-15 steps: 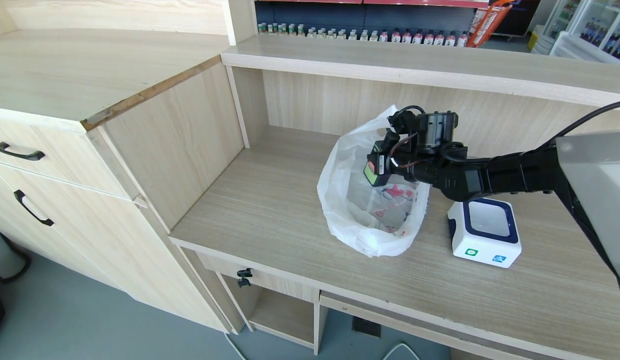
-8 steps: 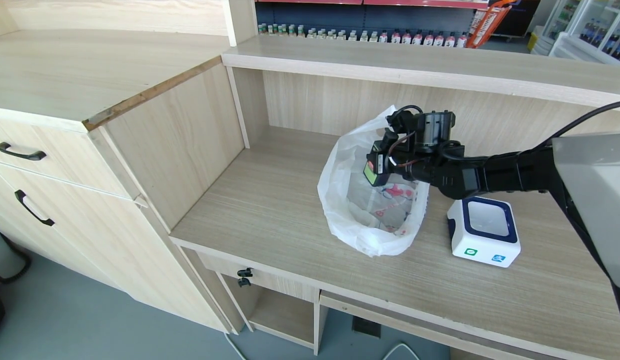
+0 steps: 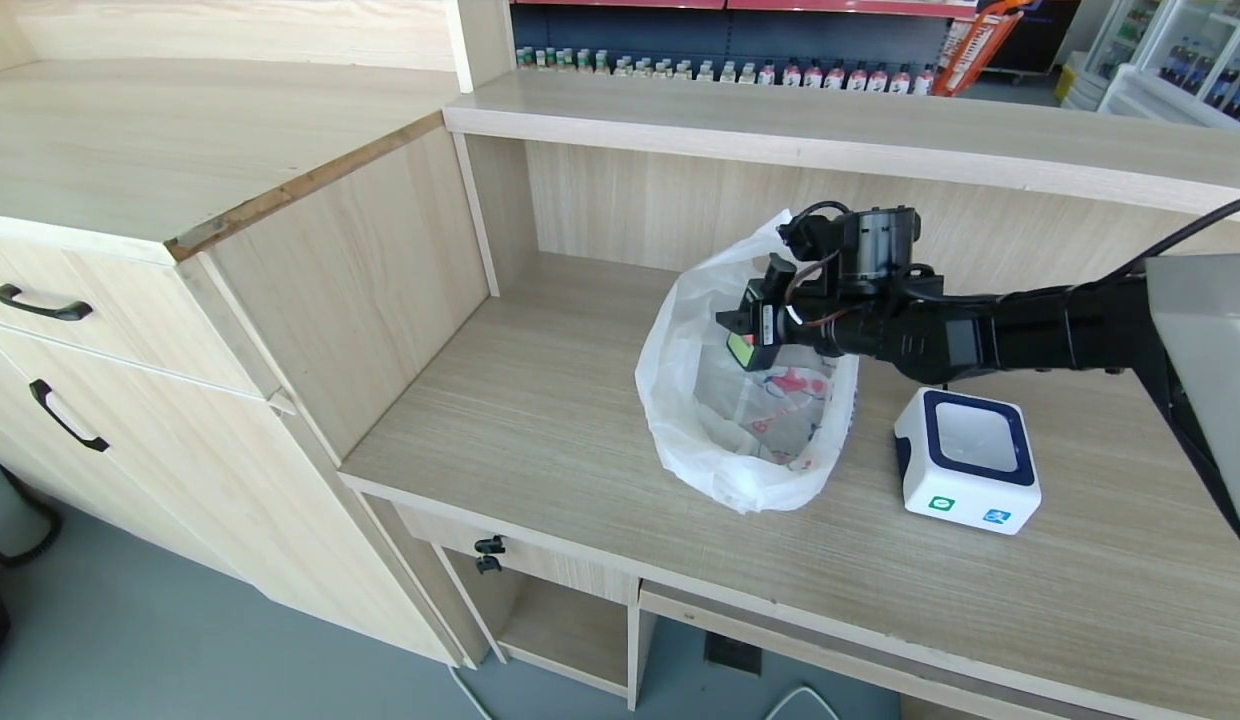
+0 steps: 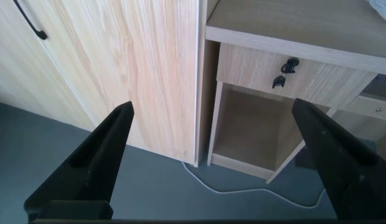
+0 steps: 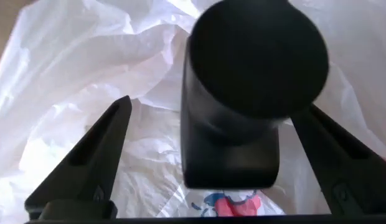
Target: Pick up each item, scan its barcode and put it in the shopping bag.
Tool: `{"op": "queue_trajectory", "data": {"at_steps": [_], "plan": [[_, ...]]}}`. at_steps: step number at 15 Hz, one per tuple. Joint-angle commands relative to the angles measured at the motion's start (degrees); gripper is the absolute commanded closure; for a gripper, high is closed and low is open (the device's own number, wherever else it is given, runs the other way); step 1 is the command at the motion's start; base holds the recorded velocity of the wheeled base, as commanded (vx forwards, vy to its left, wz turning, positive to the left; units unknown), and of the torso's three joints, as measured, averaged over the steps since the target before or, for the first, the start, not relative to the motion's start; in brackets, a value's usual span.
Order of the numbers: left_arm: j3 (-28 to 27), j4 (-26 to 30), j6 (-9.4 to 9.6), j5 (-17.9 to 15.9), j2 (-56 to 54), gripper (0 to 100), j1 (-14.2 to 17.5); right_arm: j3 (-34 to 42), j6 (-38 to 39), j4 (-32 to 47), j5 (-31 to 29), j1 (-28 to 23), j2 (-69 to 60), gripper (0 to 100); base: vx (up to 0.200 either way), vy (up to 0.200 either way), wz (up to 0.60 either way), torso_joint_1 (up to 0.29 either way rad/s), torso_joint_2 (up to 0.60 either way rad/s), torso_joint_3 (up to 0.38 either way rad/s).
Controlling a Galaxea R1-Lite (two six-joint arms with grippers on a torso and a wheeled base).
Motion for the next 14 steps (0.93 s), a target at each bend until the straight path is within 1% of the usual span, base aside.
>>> {"op": "queue_trajectory", "data": {"at_steps": [1,5,8,9,11,12,13,14], "plan": [[0.0,0.0,-0.01,0.0,0.0,0,0.0,0.3,-0.5,1.3,2.6,0.2,-5.6,0,0.000,0.000,0.00,0.000,0.00,0.000],[0.0,0.0,-0.01,0.0,0.0,0,0.0,0.3,-1.0,3.6,4.0,1.1,-9.8,0,0.000,0.000,0.00,0.000,0.00,0.000],[0.0,0.0,-0.01,0.0,0.0,0,0.0,0.2,-1.7,7.5,3.9,2.9,-14.7,0,0.000,0.000,0.00,0.000,0.00,0.000],[0.0,0.0,-0.01,0.0,0.0,0,0.0,0.4,-1.7,9.0,3.6,3.7,-17.0,0,0.000,0.000,0.00,0.000,0.00,0.000],[0.0,0.0,-0.01,0.0,0.0,0,0.0,4.7,-3.1,14.0,2.2,4.2,-28.4,0,0.000,0.000,0.00,0.000,0.00,0.000],[0.0,0.0,-0.01,0.0,0.0,0,0.0,6.8,-5.9,16.2,1.8,3.8,-32.3,0,0.000,0.000,0.00,0.000,0.00,0.000],[0.0,0.0,-0.01,0.0,0.0,0,0.0,9.2,-8.9,18.0,1.7,2.5,-36.3,0,0.000,0.000,-0.60,0.002,0.00,0.007],[0.0,0.0,-0.01,0.0,0.0,0,0.0,11.2,-12.4,18.9,2.2,-1.0,-40.2,0,0.000,0.000,-0.60,-0.002,0.00,0.002]]}}
